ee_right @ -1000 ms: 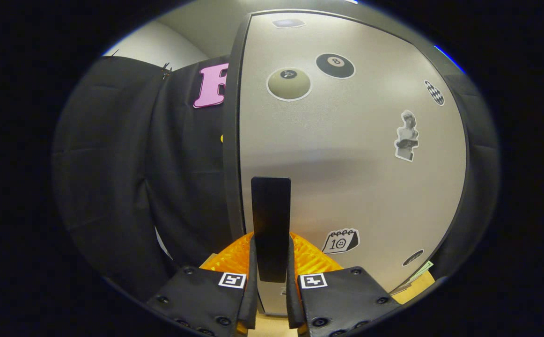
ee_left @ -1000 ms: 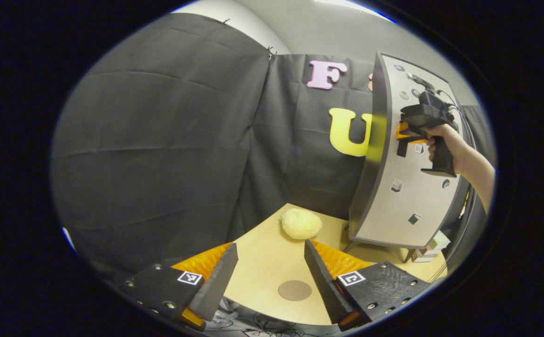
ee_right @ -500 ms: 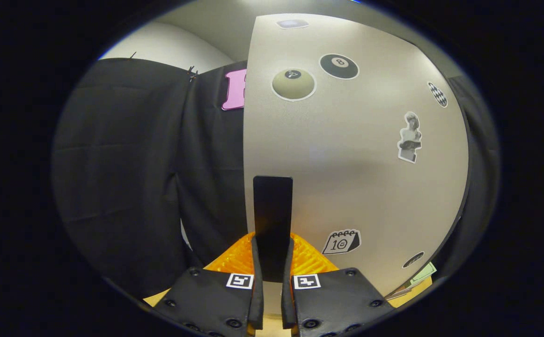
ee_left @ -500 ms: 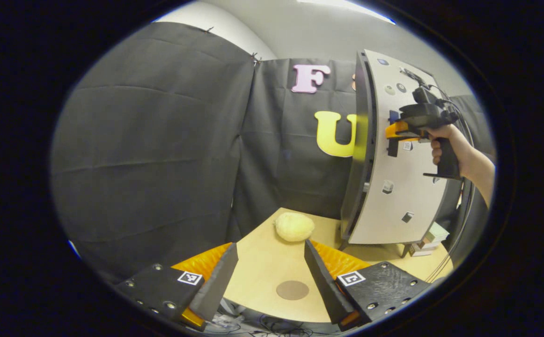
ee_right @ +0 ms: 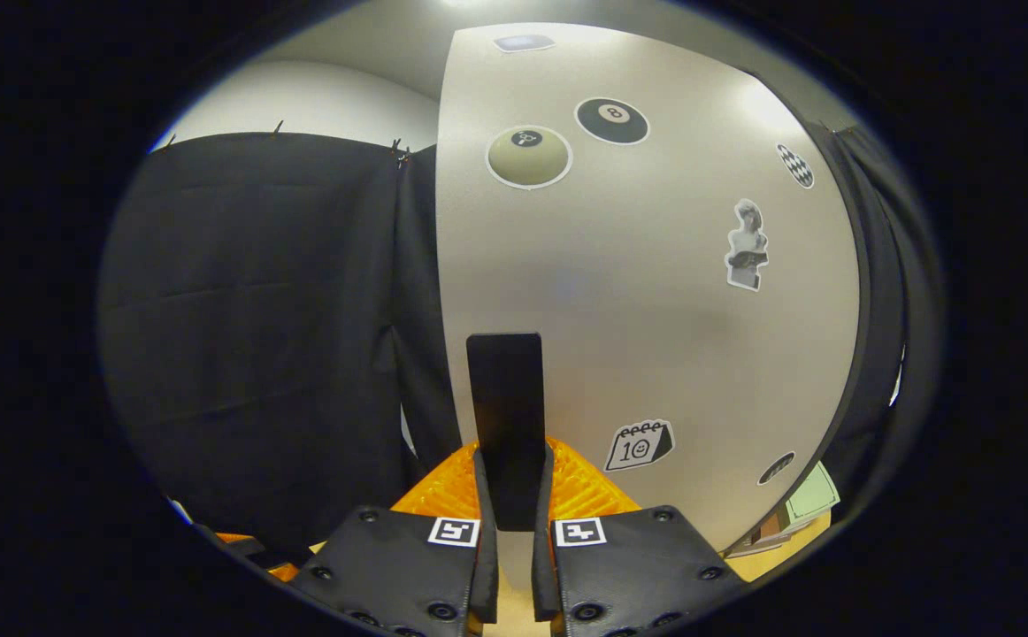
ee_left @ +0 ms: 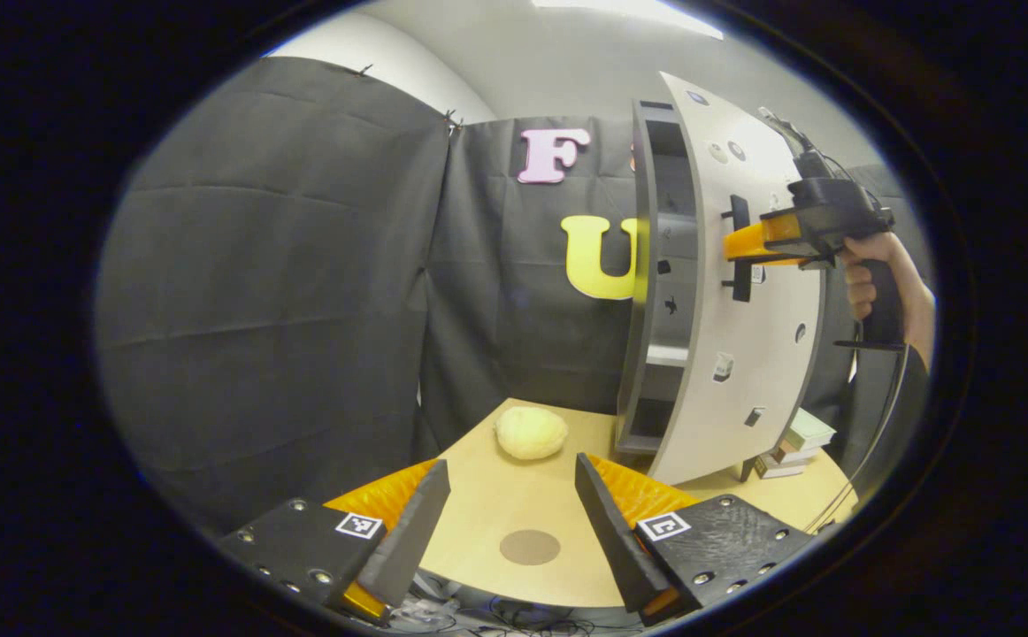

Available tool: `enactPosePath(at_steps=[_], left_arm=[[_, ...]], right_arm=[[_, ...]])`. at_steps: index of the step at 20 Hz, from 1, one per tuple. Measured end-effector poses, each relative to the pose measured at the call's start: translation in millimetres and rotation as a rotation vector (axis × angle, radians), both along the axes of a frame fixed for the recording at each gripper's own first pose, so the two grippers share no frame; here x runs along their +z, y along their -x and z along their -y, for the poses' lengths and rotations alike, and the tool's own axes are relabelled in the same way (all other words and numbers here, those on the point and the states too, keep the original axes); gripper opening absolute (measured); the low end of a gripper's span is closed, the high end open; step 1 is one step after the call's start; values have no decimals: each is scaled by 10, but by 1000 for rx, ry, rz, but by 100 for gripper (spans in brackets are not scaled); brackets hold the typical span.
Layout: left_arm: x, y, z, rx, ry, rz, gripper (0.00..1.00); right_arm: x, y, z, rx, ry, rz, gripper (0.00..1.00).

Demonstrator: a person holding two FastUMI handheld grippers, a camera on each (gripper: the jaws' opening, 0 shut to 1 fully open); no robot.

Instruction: Open the cabinet door with the right hand, grasp the bottle in the cabinet with the left hand and place it on the coaster, then close the cabinet door with the right hand.

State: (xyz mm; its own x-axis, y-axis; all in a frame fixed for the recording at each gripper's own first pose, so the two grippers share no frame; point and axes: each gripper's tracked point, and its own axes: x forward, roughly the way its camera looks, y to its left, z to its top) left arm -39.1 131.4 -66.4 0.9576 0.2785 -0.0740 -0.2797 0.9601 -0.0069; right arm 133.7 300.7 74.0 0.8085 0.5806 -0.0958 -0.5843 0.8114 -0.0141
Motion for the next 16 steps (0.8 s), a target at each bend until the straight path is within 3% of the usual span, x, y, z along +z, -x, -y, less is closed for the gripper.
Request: enactPosePath(at_steps=[8, 16], left_arm=[[47, -101, 127, -40, 23, 34, 87], [37, -127, 358, -168, 13, 16, 87]], right_arm=[[4, -45, 36, 47, -15, -4, 17], [27, -90, 125, 5, -74, -13, 17]])
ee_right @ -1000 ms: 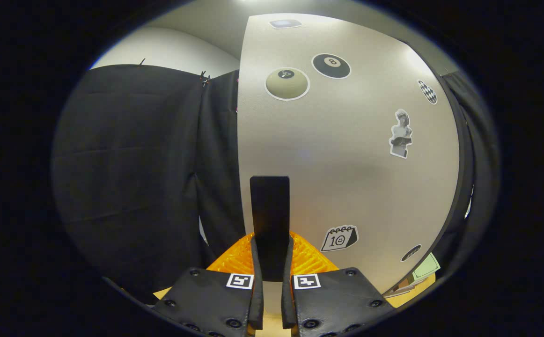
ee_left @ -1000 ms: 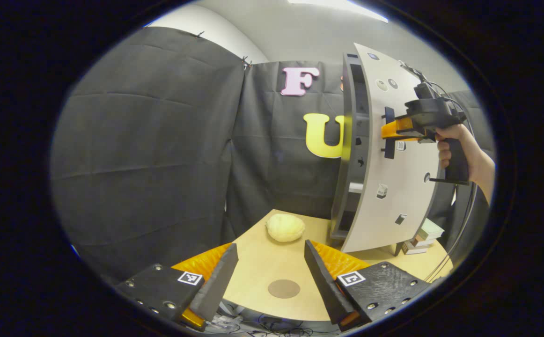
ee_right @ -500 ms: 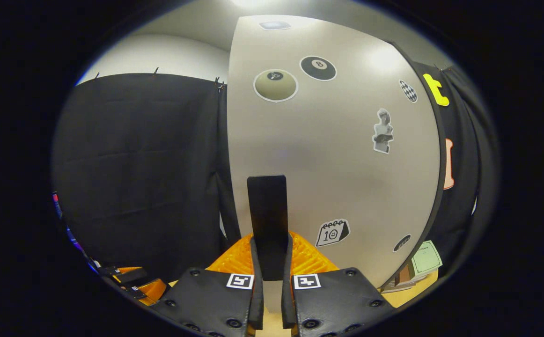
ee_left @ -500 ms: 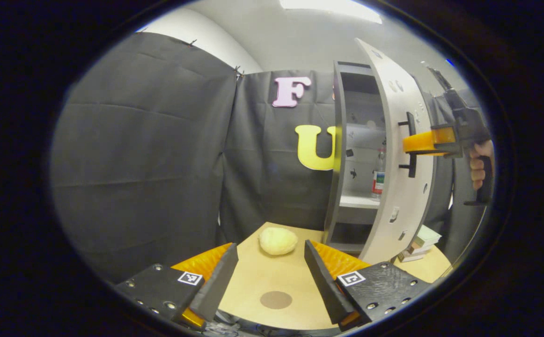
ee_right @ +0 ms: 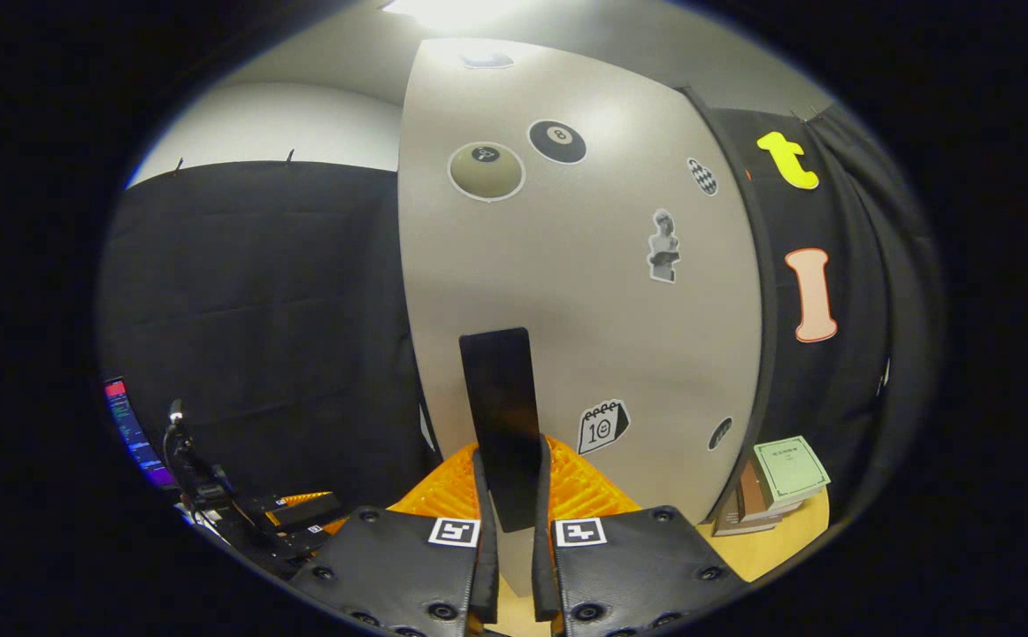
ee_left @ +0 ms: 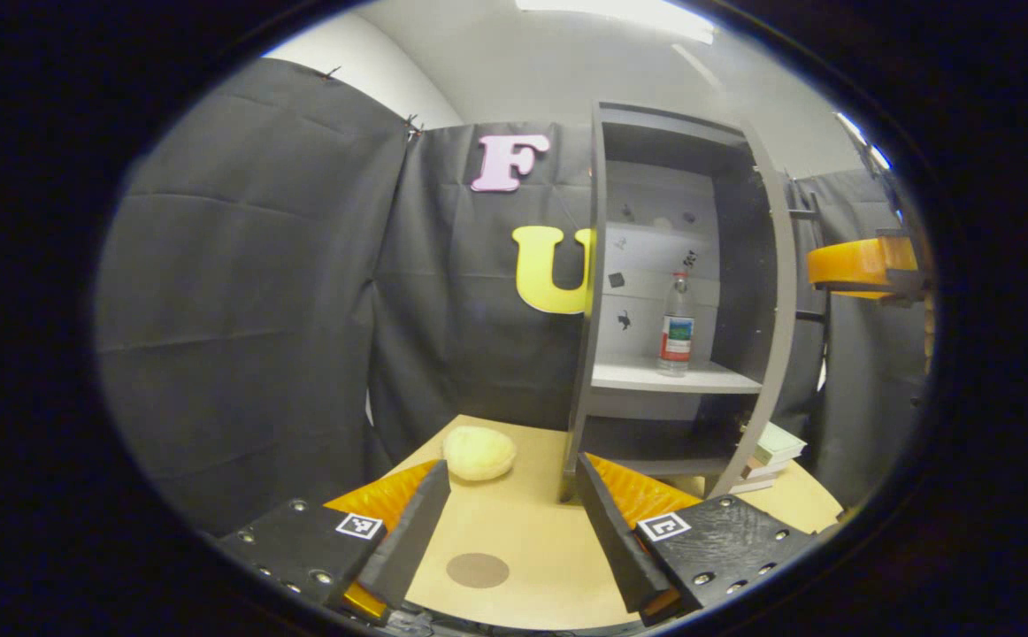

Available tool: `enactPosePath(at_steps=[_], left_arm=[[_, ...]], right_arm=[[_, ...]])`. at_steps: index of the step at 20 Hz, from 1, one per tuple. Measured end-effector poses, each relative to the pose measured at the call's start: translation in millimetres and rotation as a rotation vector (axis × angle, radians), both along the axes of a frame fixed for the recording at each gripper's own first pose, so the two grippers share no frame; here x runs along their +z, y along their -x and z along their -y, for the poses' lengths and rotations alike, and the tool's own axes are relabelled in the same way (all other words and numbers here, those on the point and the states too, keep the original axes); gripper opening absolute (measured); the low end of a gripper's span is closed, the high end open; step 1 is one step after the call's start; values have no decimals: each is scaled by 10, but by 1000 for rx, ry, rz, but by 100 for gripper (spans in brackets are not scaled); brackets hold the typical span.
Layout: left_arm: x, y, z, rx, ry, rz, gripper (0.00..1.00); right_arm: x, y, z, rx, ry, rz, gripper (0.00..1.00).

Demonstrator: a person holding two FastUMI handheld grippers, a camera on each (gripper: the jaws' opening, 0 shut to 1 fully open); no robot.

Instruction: Open the cabinet door with the right hand, grasp the bottle in the cabinet with the left hand and place it on the coaster, then close the cabinet door with the right hand.

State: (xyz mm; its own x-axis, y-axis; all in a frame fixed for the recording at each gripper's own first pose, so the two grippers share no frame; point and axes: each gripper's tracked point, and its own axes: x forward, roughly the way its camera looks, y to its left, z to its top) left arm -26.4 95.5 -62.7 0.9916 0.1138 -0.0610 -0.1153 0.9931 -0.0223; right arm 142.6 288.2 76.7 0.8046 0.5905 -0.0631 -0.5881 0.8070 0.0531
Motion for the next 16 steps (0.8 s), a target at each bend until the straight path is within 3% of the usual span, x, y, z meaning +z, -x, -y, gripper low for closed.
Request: enactPosePath(at_steps=[8, 11, 12, 16], left_arm=[[23, -80, 261, -128, 6, 1, 87], [29, -99, 350, -186, -10, 1, 87], [20, -107, 388, -208, -14, 1, 87], [-5, -80, 536, -295, -29, -12, 89]], right_arm=[[20, 82, 264, -112, -17, 18, 17], [44, 239, 464, -180, -38, 31, 13], [52, 262, 536, -204, -54, 39, 16], [55, 148, 1017, -324, -94, 40, 16]])
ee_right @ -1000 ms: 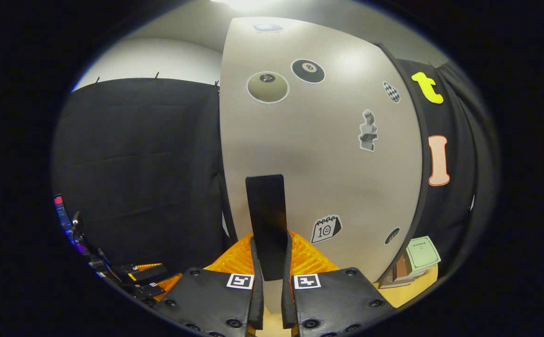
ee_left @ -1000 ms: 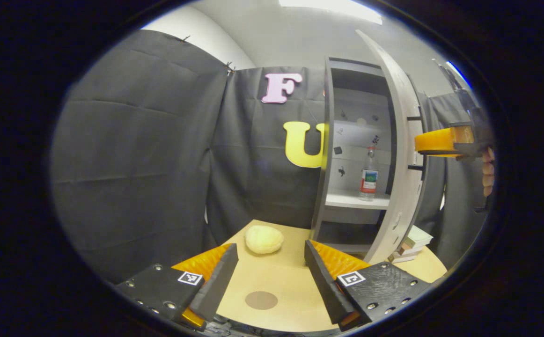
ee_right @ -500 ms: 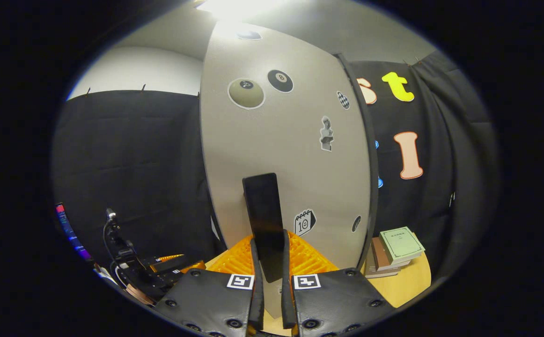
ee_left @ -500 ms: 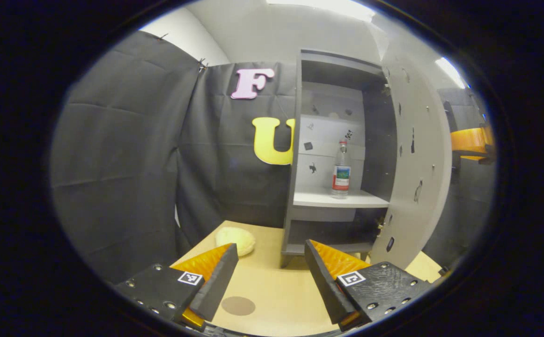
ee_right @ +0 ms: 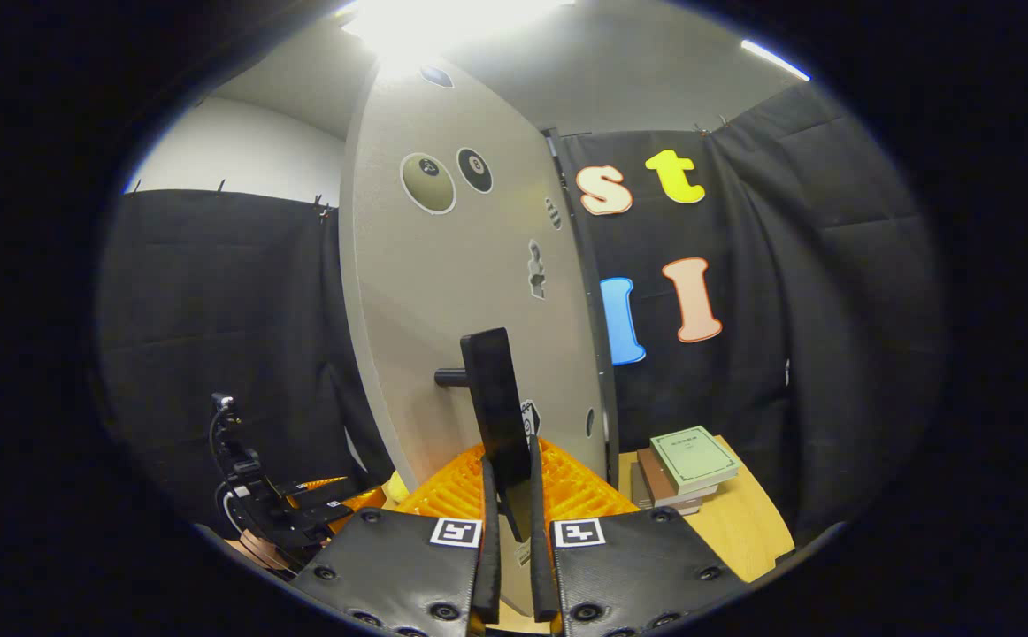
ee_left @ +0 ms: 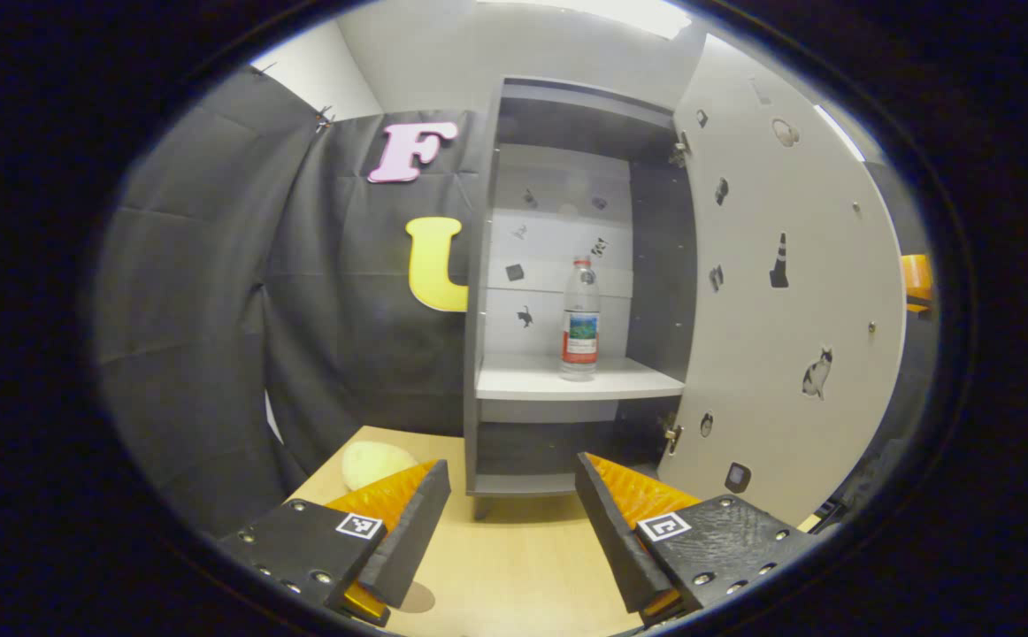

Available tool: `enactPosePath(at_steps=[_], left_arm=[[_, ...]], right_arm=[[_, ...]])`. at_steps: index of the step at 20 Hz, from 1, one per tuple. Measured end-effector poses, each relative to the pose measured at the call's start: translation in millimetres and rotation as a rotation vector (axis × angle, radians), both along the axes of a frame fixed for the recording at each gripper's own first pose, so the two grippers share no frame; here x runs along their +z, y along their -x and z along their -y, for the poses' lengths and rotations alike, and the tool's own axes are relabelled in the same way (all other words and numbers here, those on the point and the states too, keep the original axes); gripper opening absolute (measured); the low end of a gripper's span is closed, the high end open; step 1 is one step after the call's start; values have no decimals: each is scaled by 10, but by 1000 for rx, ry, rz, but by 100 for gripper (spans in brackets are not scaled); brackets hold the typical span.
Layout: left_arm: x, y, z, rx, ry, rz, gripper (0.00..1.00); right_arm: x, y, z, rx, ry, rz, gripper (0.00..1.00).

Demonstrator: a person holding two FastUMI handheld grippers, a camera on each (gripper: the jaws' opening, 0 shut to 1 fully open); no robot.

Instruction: Open the cabinet door with the right hand, grasp the bottle in the cabinet with the left hand and place it on the coaster, then close the cabinet door with the right hand.

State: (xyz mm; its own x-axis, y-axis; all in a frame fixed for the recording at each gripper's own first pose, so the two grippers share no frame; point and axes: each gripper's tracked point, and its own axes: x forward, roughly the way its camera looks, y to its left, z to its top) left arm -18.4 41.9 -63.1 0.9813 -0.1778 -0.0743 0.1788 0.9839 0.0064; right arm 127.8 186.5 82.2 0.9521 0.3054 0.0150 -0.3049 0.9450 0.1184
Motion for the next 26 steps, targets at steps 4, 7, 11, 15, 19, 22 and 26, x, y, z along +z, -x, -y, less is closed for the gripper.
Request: enactPosePath(at_steps=[4, 7, 11, 15, 19, 22, 26], left_arm=[[-36, 52, 96, -64, -19, -18, 89], [-42, 57, 100, -74, -21, -24, 89], [-23, 33, 79, -52, -14, -23, 89], [-32, -17, 53, -14, -4, -21, 86], [-70, 64, 245, -56, 40, -74, 87], [-81, 53, 353, -98, 36, -85, 88], [-26, -39, 523, -147, 44, -63, 88]], right_arm=[[-3, -190, 475, -142, -2, 5, 15], [-8, -198, 625, -154, -18, 1, 0], [-30, -168, 658, -136, -16, -23, 7], [-39, -7, 695, -84, -90, -59, 10], [85, 325, 815, -66, -126, -64, 5], [166, 400, 1240, -181, -146, -44, 0], [204, 199, 1732, -327, -180, -61, 4]])
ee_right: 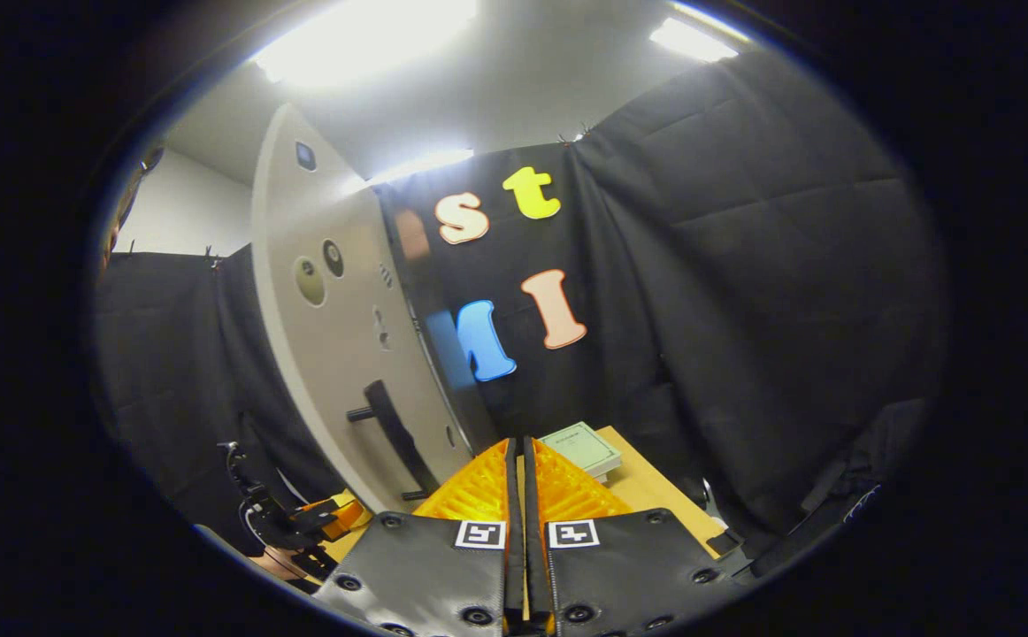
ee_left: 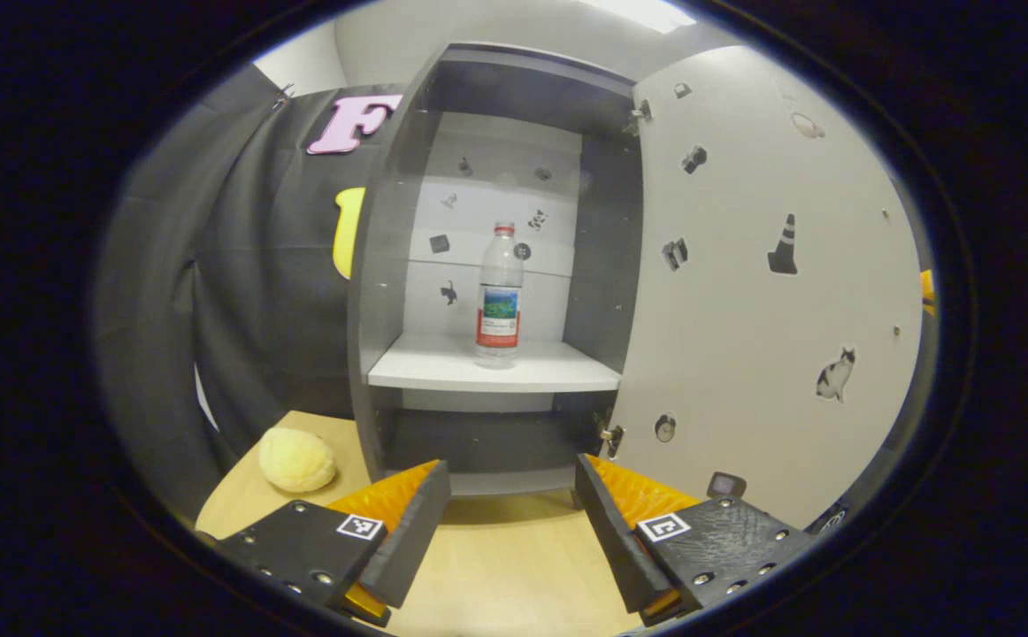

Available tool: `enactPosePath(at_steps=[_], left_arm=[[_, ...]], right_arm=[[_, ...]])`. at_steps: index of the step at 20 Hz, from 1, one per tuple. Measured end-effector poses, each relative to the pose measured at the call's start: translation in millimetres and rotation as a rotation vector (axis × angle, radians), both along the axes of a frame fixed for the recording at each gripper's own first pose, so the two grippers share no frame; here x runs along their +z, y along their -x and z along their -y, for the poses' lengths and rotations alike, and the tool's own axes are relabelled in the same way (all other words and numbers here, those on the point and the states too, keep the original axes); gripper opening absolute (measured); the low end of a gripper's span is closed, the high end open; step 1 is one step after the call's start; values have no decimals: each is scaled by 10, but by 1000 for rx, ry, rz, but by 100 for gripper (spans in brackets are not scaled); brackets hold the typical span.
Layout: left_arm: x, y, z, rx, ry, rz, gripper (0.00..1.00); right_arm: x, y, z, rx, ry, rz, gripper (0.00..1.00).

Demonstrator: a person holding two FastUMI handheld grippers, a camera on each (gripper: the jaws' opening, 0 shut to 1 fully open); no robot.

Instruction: Open the cabinet door with the right hand, grasp the bottle in the cabinet with the left hand and place it on the coaster, then close the cabinet door with the right hand.

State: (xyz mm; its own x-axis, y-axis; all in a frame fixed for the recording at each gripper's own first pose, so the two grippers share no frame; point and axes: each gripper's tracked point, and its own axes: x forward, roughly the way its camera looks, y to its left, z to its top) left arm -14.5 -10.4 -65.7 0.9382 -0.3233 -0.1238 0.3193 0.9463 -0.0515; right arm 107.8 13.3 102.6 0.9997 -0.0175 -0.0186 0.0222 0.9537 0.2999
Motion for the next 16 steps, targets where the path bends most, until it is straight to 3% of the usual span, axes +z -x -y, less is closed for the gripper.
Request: enactPosePath(at_steps=[3, 5, 6, 7, 9, 10, 13, 14, 16], left_arm=[[73, -92, 5, 10, -3, 22, 88], [129, -177, 22, 13, 0, 43, 88], [144, -192, 18, 16, -2, 46, 88], [171, -223, 6, 20, -4, 52, 88], [235, -294, -21, 39, -6, 73, 86], [270, -350, -40, 51, -8, 87, 88], [358, -489, -77, 85, -5, 111, 85], [348, -506, -46, 82, 6, 99, 88], [337, -523, -57, 103, 14, 68, 86]], right_arm=[[91, -318, 212, -40, -23, 23, 4], [109, -576, 326, -42, -42, 35, 11], [123, -684, 354, -34, -55, 34, 5], [112, -821, 374, -23, -69, 26, 19], [51, -1082, 395, 2, -63, -1, 38], [33, -1198, 456, -5, -46, -2, 40], [-78, -1503, 506, -24, 6, -23, 85], [-115, -1590, 510, -29, 26, -31, 93], [-186, -1712, 499, -28, 61, -43, 93]])
